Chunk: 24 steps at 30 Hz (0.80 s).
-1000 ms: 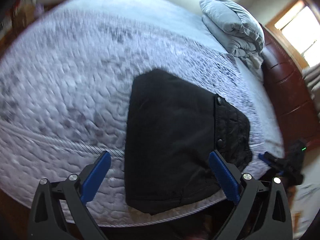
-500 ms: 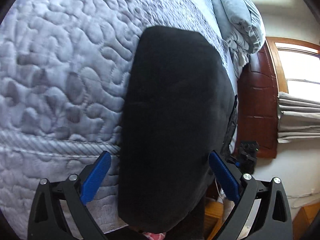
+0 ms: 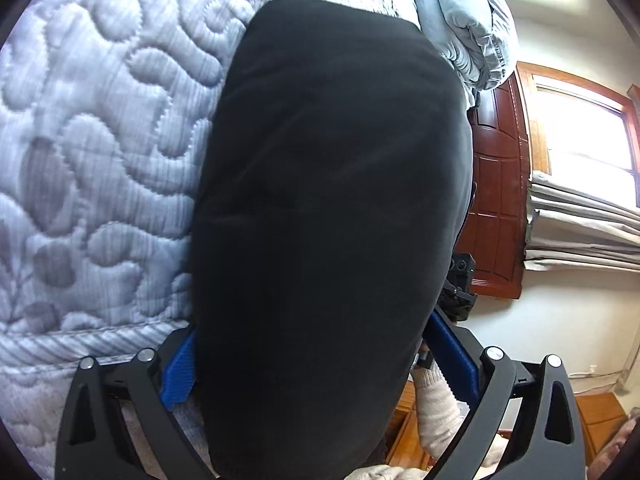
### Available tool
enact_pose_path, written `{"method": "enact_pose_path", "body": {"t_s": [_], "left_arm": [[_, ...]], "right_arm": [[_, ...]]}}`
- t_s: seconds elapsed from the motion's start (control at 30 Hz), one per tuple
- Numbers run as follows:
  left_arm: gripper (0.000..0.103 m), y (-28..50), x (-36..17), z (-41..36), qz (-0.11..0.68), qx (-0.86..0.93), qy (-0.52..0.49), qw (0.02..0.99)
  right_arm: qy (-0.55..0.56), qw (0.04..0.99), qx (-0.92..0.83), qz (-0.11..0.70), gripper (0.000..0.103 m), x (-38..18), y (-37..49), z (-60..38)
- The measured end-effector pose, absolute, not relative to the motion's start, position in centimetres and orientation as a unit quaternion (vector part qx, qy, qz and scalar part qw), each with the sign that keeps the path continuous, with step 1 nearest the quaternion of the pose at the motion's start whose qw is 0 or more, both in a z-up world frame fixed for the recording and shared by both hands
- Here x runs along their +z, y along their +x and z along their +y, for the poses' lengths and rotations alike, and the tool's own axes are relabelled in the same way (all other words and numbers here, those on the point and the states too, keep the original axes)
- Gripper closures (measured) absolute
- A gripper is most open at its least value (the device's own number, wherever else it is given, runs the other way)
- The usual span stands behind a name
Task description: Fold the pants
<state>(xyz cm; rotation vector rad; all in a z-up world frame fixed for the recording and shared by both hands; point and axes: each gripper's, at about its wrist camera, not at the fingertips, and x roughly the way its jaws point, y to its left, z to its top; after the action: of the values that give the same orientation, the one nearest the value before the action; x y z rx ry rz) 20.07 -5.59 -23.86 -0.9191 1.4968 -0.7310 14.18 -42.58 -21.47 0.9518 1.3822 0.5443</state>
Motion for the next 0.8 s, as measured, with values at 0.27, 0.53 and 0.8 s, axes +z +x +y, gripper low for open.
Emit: {"method": "enact_pose_path", "body": {"t_s": [0.27, 0.53, 0.8], "left_arm": [[0.004, 20.1, -23.7, -6.8, 0.645, -0.316, -0.402, 0.568], [0.003, 19.9, -24.5, -8.2, 0.653, -0.298, -0.399, 0.571], [0.018, 19.4, -23.1, -8.8, 0.643, -0.280, -0.390, 0.597]], "right_arm": [[0.399, 0.613, 0.280, 0.621, 0.004, -21.8, 14.9, -39.4], [0.397, 0.617, 0.277, 0.621, 0.002, -22.0, 15.3, -38.0], [0.410, 0.629, 0.261, 0.606, 0.050, -21.1, 14.6, -38.6]]}}
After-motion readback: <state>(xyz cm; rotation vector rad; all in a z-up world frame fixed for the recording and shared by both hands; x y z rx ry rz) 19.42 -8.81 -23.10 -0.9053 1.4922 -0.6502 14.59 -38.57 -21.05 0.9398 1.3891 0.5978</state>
